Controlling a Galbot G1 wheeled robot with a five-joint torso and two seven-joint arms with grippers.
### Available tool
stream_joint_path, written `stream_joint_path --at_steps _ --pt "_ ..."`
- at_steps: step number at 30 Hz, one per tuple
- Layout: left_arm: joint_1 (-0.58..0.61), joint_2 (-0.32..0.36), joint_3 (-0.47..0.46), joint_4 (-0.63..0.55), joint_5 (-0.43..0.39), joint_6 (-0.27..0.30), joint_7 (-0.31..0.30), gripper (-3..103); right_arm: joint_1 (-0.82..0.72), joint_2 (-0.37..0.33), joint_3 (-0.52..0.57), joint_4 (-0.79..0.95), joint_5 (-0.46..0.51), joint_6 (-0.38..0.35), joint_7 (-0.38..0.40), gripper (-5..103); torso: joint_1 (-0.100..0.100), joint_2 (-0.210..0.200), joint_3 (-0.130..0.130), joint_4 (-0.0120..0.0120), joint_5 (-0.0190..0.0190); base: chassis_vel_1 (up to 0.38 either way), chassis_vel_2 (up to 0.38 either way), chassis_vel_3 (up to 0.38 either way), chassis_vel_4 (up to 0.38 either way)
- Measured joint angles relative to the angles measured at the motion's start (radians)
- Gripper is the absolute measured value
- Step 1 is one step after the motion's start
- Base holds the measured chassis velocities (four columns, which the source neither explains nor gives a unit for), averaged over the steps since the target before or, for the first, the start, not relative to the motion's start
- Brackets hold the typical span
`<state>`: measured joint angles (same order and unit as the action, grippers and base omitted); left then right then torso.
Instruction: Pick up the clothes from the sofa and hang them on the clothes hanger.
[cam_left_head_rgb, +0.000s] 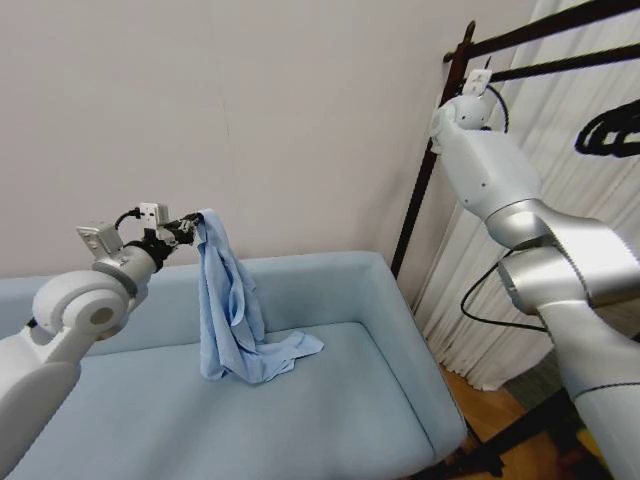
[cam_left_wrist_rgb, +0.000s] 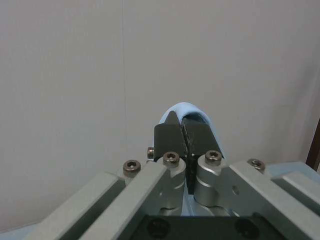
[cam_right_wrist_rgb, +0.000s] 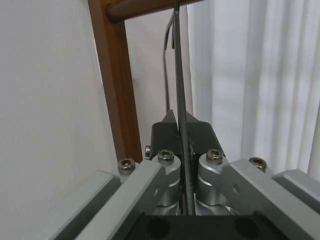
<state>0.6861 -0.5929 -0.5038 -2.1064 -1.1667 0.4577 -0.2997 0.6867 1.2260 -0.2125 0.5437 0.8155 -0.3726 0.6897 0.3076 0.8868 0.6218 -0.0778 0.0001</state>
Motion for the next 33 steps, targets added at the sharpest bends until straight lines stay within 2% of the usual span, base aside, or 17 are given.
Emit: stream_joint_path --at_steps 12,23,33 --pt "0.007 -0.016 -0.005 0.001 0.015 -0.003 0.0 0 -0.033 -0.017 -0.016 0.069 -0.023 0.001 0.059 2 0.0 0.0 0.0 -0.0001 -0.0001 0.0 0.0 0.0 0.0" --pt "0.012 -0.024 -0.007 0.003 0.024 -0.004 -0.002 0 -0.065 -0.046 -0.024 0.128 0.036 -0.017 0.065 2 0.0 0.0 0.0 -0.0001 -0.0003 0.0 0.0 0.0 0.0" --pt "0.03 -0.03 -0.017 -0.006 0.031 -0.005 -0.005 0 -0.079 -0.05 -0.026 0.134 0.01 0.005 0.066 2 0.0 0.0 0.0 -0.0001 -0.0001 0.0 0.0 0.0 0.0"
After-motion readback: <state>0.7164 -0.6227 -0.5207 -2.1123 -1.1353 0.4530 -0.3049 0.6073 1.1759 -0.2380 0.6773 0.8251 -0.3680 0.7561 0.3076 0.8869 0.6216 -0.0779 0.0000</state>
